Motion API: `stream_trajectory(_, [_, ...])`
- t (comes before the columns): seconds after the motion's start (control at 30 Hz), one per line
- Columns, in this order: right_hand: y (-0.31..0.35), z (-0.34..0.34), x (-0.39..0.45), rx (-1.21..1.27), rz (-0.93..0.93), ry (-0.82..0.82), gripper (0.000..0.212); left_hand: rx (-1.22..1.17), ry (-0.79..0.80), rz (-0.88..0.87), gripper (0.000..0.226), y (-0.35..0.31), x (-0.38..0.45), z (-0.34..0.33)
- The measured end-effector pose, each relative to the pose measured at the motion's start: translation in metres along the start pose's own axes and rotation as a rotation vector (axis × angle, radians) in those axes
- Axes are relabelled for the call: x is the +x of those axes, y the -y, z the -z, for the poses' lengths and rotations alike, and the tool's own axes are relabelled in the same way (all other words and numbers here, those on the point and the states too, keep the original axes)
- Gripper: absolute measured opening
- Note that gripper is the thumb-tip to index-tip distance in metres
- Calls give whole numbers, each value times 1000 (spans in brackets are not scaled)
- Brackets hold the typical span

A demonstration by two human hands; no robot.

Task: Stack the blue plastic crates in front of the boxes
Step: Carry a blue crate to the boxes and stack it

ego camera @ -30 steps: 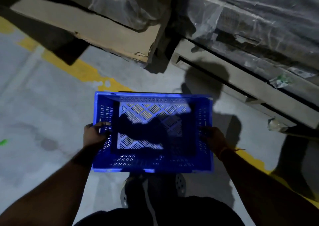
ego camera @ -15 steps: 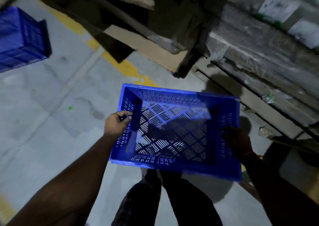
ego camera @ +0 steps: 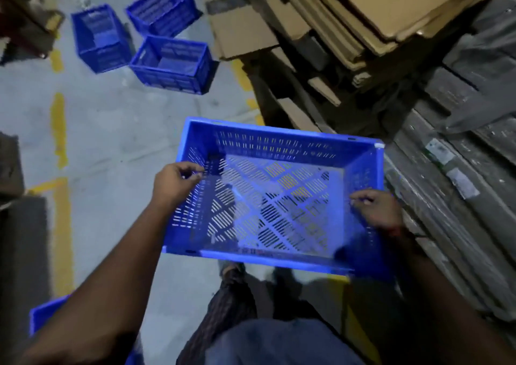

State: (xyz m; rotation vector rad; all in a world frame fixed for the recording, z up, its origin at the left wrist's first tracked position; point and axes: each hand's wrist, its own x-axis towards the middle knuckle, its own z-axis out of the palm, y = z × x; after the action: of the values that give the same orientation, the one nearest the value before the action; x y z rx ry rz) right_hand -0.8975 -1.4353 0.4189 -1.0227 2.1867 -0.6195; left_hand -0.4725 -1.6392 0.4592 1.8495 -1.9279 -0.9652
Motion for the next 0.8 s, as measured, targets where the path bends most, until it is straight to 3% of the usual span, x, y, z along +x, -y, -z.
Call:
stream_trajectory(0.1, [55,-15,5,-35,85,44,12,-85,-121,111,10,41,-49,29])
stream_trajectory(0.27, [127,-78,10,-234,300,258,16,-195,-313,328,6,126,-137,63])
stream_trajectory(0.57, [271,-268,-37,-401,611,545,14,-375,-633,683,8,287,-290,109])
stream_trajectory(0.8, [372,-393,-101,-483,830,711,18,-472,-902,932,7,345,-387,132])
